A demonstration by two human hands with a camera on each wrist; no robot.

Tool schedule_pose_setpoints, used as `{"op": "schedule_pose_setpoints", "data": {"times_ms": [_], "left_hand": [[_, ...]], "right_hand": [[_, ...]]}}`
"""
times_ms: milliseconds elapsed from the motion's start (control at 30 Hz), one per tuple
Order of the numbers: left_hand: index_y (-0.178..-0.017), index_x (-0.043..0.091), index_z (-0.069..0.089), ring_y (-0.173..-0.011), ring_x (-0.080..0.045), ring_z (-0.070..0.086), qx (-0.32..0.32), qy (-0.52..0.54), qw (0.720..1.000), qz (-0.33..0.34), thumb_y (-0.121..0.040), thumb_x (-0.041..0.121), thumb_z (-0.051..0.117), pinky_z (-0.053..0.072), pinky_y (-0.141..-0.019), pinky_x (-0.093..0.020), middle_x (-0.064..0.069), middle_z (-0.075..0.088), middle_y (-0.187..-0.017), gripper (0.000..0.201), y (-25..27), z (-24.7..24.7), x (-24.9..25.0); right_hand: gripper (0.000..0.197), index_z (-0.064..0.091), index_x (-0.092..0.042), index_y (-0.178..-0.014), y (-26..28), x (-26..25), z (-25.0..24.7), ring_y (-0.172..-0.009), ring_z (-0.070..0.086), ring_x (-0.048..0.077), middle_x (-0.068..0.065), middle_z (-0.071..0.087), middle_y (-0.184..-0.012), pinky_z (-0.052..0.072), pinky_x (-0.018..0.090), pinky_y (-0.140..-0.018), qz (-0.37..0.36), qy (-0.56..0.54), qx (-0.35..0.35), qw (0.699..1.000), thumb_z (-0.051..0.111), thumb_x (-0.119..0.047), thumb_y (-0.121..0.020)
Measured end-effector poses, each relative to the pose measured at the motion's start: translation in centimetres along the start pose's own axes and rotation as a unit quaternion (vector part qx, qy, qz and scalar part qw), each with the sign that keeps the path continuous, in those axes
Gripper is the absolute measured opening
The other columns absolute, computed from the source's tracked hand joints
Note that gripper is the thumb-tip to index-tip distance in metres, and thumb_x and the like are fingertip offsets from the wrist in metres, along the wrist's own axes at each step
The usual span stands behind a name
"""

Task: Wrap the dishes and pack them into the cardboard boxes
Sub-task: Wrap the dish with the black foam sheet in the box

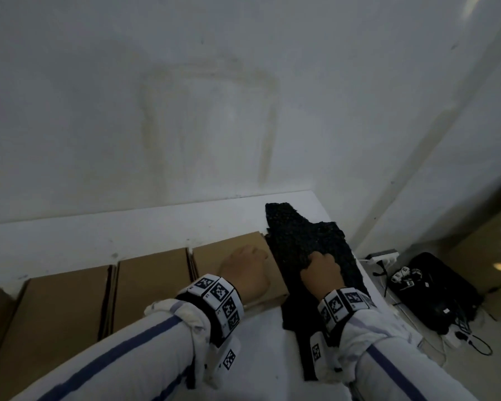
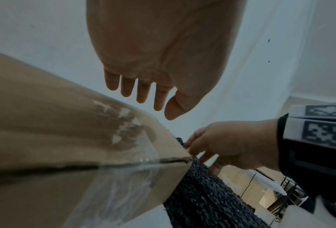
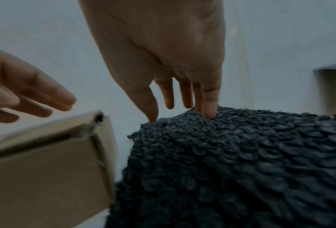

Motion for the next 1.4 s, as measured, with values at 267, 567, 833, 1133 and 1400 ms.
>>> {"op": "schedule_pose_setpoints", "data": {"times_ms": [267, 567, 833, 1133, 1400], "left_hand": [[-0.127, 0.024, 0.048, -0.124, -0.025, 0.036, 0.064, -0.029, 0.996, -0.044, -0.083, 0.023, 0.05, 0.029, -0.101, -0.035, 0.0, 0.04, -0.135, 0.044, -0.6, 1.0, 0.9], [-0.147, 0.017, 0.025, -0.134, -0.02, 0.033, 0.034, 0.193, 0.98, 0.018, -0.086, 0.016, 0.062, 0.03, -0.11, -0.03, -0.004, 0.032, -0.147, 0.072, -1.2, -0.6, 2.6], [-0.103, 0.027, 0.051, -0.097, -0.014, 0.058, 0.115, 0.389, 0.914, 0.016, -0.08, 0.006, 0.068, 0.048, -0.08, -0.026, 0.006, 0.059, -0.1, 0.036, 2.2, -6.4, -0.9], [-0.11, 0.021, 0.048, -0.089, -0.014, 0.058, 0.286, 0.448, 0.837, -0.13, -0.087, 0.003, 0.058, 0.051, -0.079, -0.029, 0.003, 0.058, -0.098, 0.031, 12.8, -12.0, -15.7], [-0.089, 0.017, 0.05, -0.077, -0.019, 0.061, 0.376, 0.501, 0.737, -0.255, -0.085, 0.007, 0.06, 0.053, -0.064, -0.029, -0.004, 0.059, -0.089, 0.015, 25.9, -14.7, -31.5]], "right_hand": [[0.026, 0.05, -0.006, -0.119, -1.9, 2.2, 2.9, -0.121, 0.044, 0.031, 0.015, 0.043, -0.13, 0.041, 0.036, -0.098, -0.037, 0.121, -0.027, 0.992, 0.043, -0.014, -0.096], [0.018, 0.065, -0.005, -0.092, -0.4, -3.0, -4.0, -0.098, 0.06, 0.028, 0.012, 0.065, -0.1, 0.043, 0.027, -0.077, -0.132, 0.001, -0.011, 0.991, 0.049, -0.007, -0.084], [0.023, 0.059, -0.019, -0.069, 5.2, -13.1, -5.1, -0.054, 0.061, 0.014, 0.006, 0.059, -0.071, 0.054, 0.031, -0.059, -0.25, -0.301, -0.102, 0.914, 0.064, -0.001, -0.082], [0.034, 0.048, -0.022, -0.104, 12.9, -26.8, 1.3, -0.083, 0.055, 0.016, 0.005, 0.054, -0.106, 0.047, 0.025, -0.068, -0.383, -0.2, -0.214, 0.876, 0.057, 0.001, -0.081], [0.068, 0.038, -0.024, -0.142, 24.1, -41.9, 9.0, -0.112, 0.053, 0.02, 0.001, 0.05, -0.129, 0.045, 0.021, -0.085, -0.477, -0.104, -0.233, 0.841, 0.062, -0.004, -0.082]]}}
Point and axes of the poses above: each hand's wrist, its own y-axis away from the middle knuckle, its own z-axis out of the palm, x = y × z, the point moved 8 cm from there along -y, towards the middle knuckle
